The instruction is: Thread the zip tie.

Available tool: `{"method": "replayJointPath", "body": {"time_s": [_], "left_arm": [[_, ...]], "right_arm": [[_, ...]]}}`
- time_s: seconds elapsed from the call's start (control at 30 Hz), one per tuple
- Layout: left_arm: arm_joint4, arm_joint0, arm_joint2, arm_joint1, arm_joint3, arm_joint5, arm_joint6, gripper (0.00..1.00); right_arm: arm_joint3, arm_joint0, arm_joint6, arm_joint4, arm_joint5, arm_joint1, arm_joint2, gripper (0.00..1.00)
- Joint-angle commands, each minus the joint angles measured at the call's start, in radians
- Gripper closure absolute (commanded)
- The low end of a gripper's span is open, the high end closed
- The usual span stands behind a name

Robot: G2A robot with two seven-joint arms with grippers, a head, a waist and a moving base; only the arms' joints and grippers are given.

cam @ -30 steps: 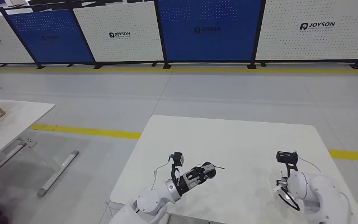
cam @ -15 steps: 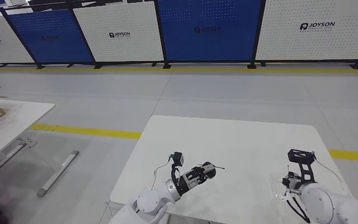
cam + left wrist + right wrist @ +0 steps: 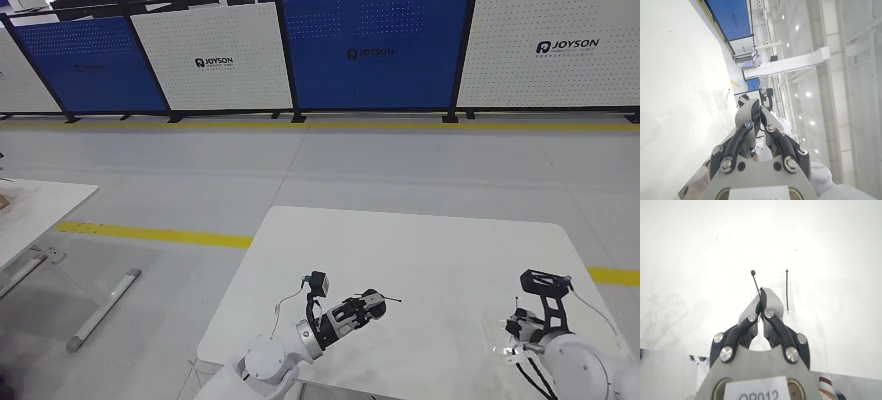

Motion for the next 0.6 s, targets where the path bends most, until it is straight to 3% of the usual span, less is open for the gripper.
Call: {"method": "replayJointPath", "body": {"time_s": [0.0, 0.1, 0.23, 0.57], "left_arm": [[0.000, 0.000, 0.000, 0.000, 0.000, 0.000, 0.000, 1.00], [0.000, 0.000, 0.000, 0.000, 0.000, 0.000, 0.000, 1.00], [0.000, 0.000, 0.000, 0.000, 0.000, 0.000, 0.000, 1.00], [0.000, 0.000, 0.000, 0.000, 0.000, 0.000, 0.000, 1.00]], "right_arm": [[-0.026, -0.035, -0.106, 0.062, 0.004, -0.004, 0.027, 1.00], [-0.082, -0.126, -0.291, 0.161, 0.004, -0.014, 0.074, 1.00], [-0.122, -0.219, -0.405, 0.223, -0.004, -0.021, 0.092, 1.00], [-0.122, -0.219, -0.405, 0.223, -0.004, -0.021, 0.092, 1.00]]}}
